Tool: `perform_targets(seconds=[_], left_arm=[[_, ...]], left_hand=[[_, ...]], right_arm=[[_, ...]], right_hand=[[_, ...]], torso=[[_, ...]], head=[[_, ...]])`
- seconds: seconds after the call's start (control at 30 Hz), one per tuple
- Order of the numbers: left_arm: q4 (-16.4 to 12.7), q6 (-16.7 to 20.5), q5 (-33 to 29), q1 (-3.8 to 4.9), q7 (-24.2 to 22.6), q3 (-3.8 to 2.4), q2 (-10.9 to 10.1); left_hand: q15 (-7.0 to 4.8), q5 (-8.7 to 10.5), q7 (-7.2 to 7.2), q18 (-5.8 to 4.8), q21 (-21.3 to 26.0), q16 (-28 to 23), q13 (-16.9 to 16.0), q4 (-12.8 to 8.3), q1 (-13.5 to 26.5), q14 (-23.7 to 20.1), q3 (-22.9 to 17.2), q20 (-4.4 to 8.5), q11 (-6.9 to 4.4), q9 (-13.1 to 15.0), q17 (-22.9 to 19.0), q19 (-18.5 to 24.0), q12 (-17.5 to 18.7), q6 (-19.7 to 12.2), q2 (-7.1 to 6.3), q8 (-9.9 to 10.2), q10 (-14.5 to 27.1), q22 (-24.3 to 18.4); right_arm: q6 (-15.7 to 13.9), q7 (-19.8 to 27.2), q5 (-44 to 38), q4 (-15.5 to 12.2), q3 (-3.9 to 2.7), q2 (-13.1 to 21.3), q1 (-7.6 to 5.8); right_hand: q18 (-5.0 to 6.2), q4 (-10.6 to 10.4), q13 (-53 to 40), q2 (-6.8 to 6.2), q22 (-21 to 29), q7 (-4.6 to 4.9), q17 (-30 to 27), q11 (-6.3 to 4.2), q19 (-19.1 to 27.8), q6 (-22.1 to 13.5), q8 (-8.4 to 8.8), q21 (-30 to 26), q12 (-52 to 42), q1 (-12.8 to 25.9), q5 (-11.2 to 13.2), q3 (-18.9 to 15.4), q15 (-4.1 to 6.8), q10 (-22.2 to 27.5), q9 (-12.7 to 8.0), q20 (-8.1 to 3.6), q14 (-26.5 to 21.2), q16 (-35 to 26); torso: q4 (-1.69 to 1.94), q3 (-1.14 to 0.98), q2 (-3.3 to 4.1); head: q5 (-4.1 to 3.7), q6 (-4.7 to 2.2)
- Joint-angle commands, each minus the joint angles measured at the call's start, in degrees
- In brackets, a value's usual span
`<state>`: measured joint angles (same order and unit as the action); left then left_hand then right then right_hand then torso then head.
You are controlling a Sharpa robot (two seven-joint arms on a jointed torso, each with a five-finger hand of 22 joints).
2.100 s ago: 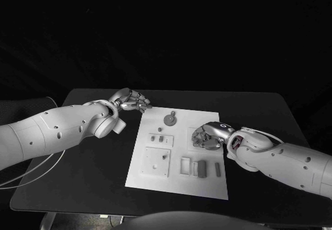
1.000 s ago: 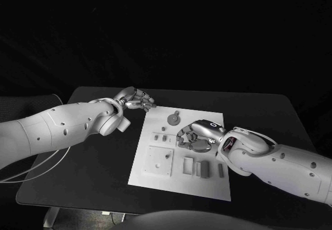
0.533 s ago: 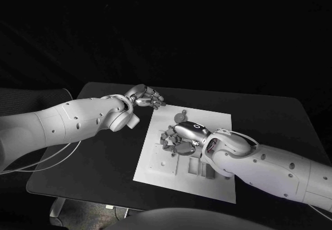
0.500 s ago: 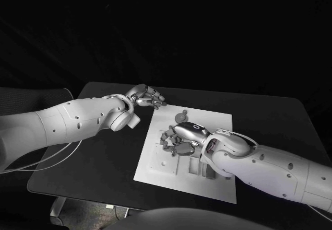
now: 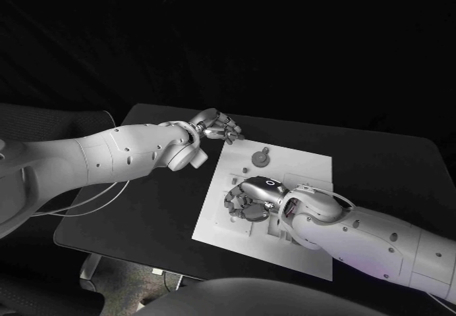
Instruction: Assemble the parts on the task board
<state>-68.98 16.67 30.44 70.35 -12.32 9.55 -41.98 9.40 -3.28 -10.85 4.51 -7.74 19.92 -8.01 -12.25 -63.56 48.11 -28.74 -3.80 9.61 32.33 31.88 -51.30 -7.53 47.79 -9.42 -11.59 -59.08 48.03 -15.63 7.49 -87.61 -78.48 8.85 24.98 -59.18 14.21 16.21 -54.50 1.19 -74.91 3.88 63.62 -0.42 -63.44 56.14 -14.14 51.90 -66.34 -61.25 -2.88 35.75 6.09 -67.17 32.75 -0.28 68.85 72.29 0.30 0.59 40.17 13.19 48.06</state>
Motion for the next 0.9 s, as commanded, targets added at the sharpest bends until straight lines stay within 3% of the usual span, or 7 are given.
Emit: perform_targets(seconds=[0.03,0.2,0.43,0.9], left_arm=[[0.0,0.4,-0.2,0.08,-0.8,-0.04,0.2],[0.1,0.4,0.0,0.08,-0.8,-0.05,0.3],[0.0,0.4,0.0,0.09,-0.8,-0.05,0.3],[-0.1,0.4,0.1,0.12,-0.8,-0.06,0.4]], left_hand=[[0.12,0.12,-0.24,1.13,0.3,-0.3,0.1,0.0,0.0,0.0,-0.1,0.05,0.13,-0.1,0.1,0.2,0.3,0.2,0.55,-0.3,-0.4,0.1],[0.12,0.12,-0.24,1.13,0.3,-0.3,0.1,0.0,-0.1,0.0,-0.1,0.05,0.13,-0.1,0.1,0.2,0.3,0.2,0.56,-0.3,-0.4,0.1],[0.12,0.13,-0.24,1.12,0.3,-0.4,0.1,0.0,-0.1,0.0,-0.1,0.04,0.13,-0.1,0.1,0.2,0.3,0.2,0.55,-0.3,-0.4,0.1],[0.12,0.13,-0.25,1.12,0.3,-0.4,0.1,0.0,-0.1,0.0,-0.1,0.04,0.14,-0.1,0.1,0.2,0.4,0.1,0.55,-0.3,-0.5,0.1]], right_arm=[[2.0,0.5,-1.8,0.2,0.22,-0.2,0.09],[2.7,0.4,-3.0,0.8,0.73,-1.0,0.46],[1.2,1.0,-5.2,1.4,0.90,-1.5,1.04],[1.1,1.2,-6.1,4.2,1.20,-2.7,1.55]], right_hand=[[0.79,0.1,0.0,0.39,-1.1,2.01,-0.1,-0.09,0.0,2.1,-0.38,0.2,0.3,0.3,-0.2,0.2,0.22,0.2,0.5,-0.30,0.0,0.3],[0.79,0.2,-0.1,0.47,-1.1,2.01,0.0,-0.09,0.0,2.1,-0.36,0.3,0.2,0.3,-0.2,0.2,0.23,0.2,0.5,-0.32,0.0,0.4],[0.79,0.3,-0.1,0.46,-1.1,2.00,0.1,-0.10,-0.1,2.1,-0.36,0.4,0.1,0.2,-0.2,0.3,0.23,0.2,0.5,-0.36,0.0,0.6],[0.79,0.3,-0.2,0.39,-1.2,2.00,0.2,-0.10,-0.1,2.1,-0.37,0.6,0.1,0.2,-0.2,0.3,0.23,0.2,0.5,-0.41,0.0,0.7]], torso=[[-0.14,-0.03,-0.02],[-0.17,-0.08,0.00],[-0.13,-0.07,0.00],[-0.16,-0.07,-0.04]], head=[[0.65,0.34],[1.40,0.63],[1.80,0.86],[2.33,1.10]])
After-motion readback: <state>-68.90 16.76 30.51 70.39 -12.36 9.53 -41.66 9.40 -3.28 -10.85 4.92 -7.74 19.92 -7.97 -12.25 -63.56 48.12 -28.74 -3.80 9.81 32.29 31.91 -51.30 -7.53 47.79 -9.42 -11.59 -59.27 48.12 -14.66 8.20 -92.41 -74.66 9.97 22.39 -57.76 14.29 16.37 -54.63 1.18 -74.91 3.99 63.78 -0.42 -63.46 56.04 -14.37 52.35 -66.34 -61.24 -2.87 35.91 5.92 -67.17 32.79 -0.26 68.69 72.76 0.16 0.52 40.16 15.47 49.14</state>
